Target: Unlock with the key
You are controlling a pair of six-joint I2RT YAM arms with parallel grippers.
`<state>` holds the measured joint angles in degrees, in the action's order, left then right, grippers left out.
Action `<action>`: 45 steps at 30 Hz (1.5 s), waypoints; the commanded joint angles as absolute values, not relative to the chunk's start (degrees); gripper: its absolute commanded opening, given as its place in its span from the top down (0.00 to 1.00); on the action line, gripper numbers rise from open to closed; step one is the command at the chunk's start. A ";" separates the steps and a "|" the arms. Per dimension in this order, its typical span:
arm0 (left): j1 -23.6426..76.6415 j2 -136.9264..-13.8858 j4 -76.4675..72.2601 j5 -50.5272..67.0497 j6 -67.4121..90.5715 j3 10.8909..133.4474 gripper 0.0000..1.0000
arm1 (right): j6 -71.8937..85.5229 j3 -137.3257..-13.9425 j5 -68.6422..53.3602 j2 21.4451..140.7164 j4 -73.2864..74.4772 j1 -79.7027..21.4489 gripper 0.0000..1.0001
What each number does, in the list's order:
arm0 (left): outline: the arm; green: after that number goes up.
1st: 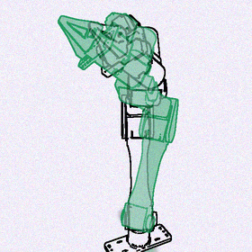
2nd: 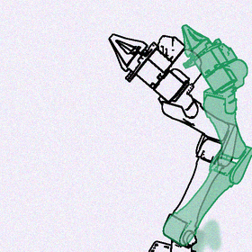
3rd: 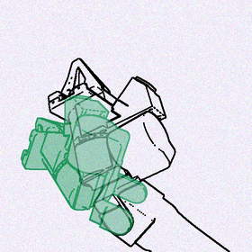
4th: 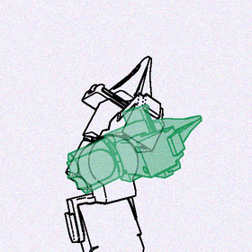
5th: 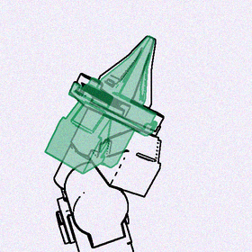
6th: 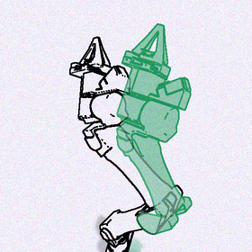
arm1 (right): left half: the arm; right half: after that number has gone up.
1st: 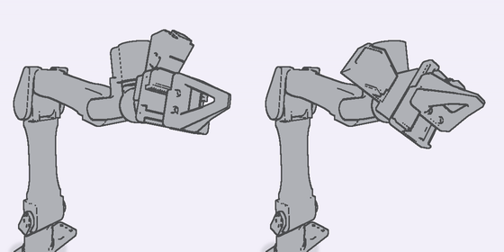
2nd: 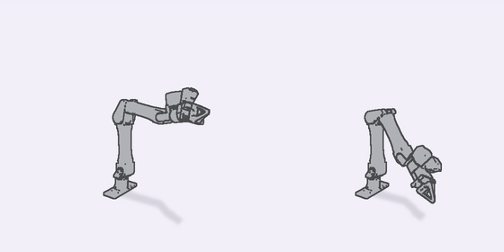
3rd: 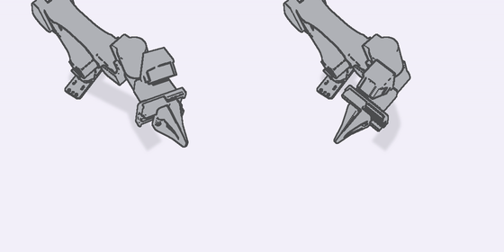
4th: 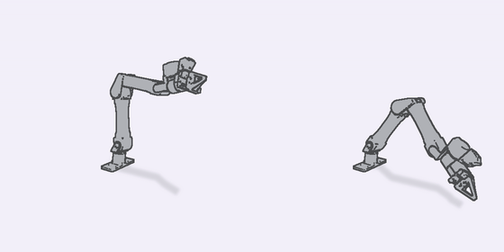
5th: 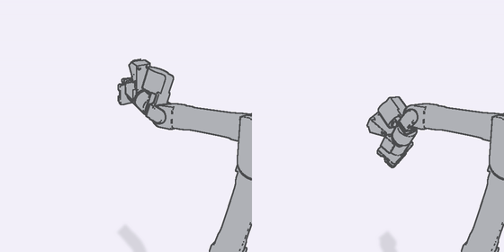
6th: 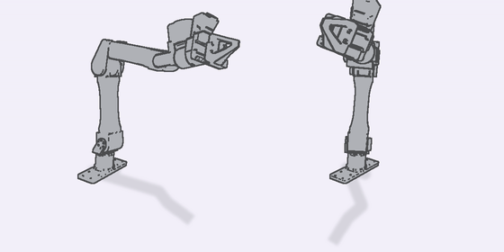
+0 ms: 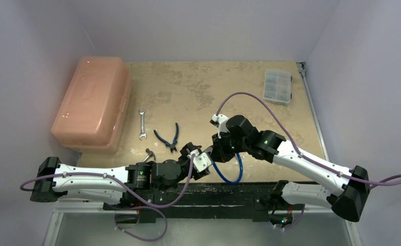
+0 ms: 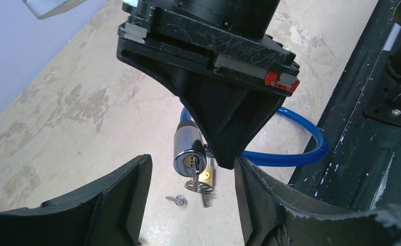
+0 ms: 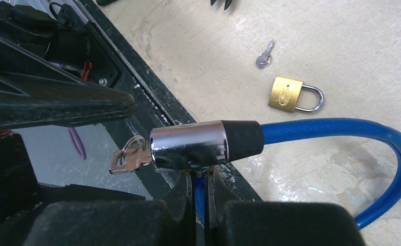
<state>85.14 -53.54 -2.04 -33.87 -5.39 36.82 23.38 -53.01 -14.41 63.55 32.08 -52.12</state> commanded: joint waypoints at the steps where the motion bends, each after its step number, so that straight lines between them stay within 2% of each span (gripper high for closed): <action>1: 85.12 -55.34 -6.30 -35.69 -6.90 36.56 0.38 | 23.73 -52.69 -14.58 61.61 30.94 -52.03 1.00; 11: 85.08 -58.58 -7.72 -37.71 -9.15 36.28 0.49 | 23.91 -52.10 -15.32 60.54 30.72 -52.03 1.00; 13: 85.08 -59.48 -8.57 -37.87 -9.70 36.09 0.54 | 23.91 -52.13 -15.53 60.49 30.68 -52.03 1.00; 15: 85.08 -60.64 -9.38 -38.46 -10.35 36.17 0.69 | 23.91 -52.18 -15.64 60.56 30.67 -52.03 1.00; 18: 84.99 -62.34 -10.10 -39.90 -11.38 36.38 0.98 | 23.82 -52.26 -15.81 60.58 30.67 -52.03 1.00; 19: 84.99 -62.52 -10.52 -40.20 -11.62 36.29 1.00 | 23.82 -52.29 -15.75 60.56 30.72 -52.03 1.00; 37: 83.82 -50.05 -8.95 -39.32 -3.16 33.50 1.00 | 24.29 -49.42 -12.53 61.32 30.18 -52.03 1.00; 45: 83.58 -50.03 -9.43 -39.57 -1.46 32.39 1.00 | 24.75 -49.78 -11.88 61.13 30.10 -52.03 1.00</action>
<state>83.64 -50.30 -6.17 -39.22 -3.81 32.86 24.08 -49.17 -14.11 61.76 31.44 -52.34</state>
